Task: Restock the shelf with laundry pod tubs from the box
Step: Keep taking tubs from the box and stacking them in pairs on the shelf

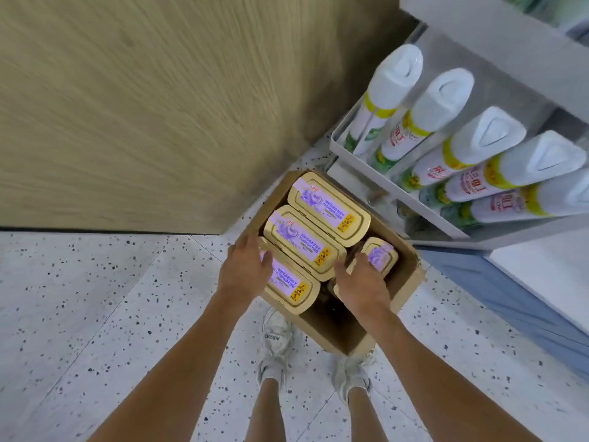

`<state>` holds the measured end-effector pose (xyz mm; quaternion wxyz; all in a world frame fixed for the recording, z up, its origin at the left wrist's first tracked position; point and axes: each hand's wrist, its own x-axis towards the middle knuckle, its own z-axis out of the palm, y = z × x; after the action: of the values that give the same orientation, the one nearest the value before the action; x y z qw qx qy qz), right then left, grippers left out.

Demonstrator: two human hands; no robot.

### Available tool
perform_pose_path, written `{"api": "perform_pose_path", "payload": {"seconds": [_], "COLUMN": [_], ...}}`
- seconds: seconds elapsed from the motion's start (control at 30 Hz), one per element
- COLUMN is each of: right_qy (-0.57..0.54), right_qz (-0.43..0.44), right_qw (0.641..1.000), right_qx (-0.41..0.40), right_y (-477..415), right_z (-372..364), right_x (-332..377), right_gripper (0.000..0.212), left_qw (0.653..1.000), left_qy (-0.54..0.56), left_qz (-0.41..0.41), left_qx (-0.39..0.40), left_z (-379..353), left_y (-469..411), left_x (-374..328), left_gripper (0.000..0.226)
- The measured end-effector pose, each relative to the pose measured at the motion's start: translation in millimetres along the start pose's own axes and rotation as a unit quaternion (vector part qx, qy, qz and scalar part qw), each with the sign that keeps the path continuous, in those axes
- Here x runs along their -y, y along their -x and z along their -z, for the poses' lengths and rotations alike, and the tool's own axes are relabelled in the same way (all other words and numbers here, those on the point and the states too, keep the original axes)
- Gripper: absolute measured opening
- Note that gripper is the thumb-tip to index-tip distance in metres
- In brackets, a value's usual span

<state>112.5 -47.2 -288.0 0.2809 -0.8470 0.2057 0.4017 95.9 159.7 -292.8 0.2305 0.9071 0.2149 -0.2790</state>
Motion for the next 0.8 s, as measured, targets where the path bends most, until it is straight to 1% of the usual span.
{"api": "perform_pose_path", "payload": {"seconds": [0.07, 0.1, 0.17, 0.23, 0.33, 0.43, 0.53, 0.63, 0.73, 0.8], "right_qy": [-0.080, -0.125, -0.191, -0.219, -0.239, -0.225, -0.205, -0.201, -0.221, -0.237], "right_qz": [-0.051, -0.077, -0.105, -0.107, -0.089, -0.048, -0.026, -0.002, 0.000, 0.017], "right_qw": [0.995, 0.989, 0.976, 0.970, 0.966, 0.971, 0.975, 0.974, 0.968, 0.962], "right_qx": [0.017, 0.020, 0.010, -0.010, -0.049, -0.069, -0.080, -0.107, -0.118, -0.133], "right_y": [-23, -33, -47, -54, -54, -49, -38, -23, -4, 13], "right_z": [-18, -27, -45, -62, -74, -75, -74, -64, -47, -34], "right_x": [0, 0, -2, -4, -6, -10, -12, -16, -21, -25], "right_gripper": [0.056, 0.055, 0.052, 0.047, 0.038, 0.034, 0.031, 0.030, 0.030, 0.029], "left_qw": [0.999, 0.999, 0.999, 0.996, 0.991, 0.989, 0.990, 0.991, 0.993, 0.993], "left_qy": [-0.025, -0.020, 0.019, 0.070, 0.101, 0.101, 0.091, 0.056, 0.065, 0.074], "left_qz": [-0.010, -0.016, -0.035, -0.048, -0.082, -0.111, -0.104, -0.116, -0.098, -0.096], "left_qx": [0.030, 0.036, 0.033, 0.020, 0.007, 0.014, 0.039, 0.029, 0.011, 0.005], "left_z": [-13, -19, -29, -31, -34, -37, -34, -27, -13, -2], "left_y": [-23, -31, -45, -55, -62, -60, -45, -23, -5, 4], "left_x": [15, 23, 37, 49, 63, 67, 61, 53, 45, 40], "left_gripper": [0.043, 0.040, 0.033, 0.029, 0.020, 0.013, 0.018, 0.021, 0.019, 0.014]}}
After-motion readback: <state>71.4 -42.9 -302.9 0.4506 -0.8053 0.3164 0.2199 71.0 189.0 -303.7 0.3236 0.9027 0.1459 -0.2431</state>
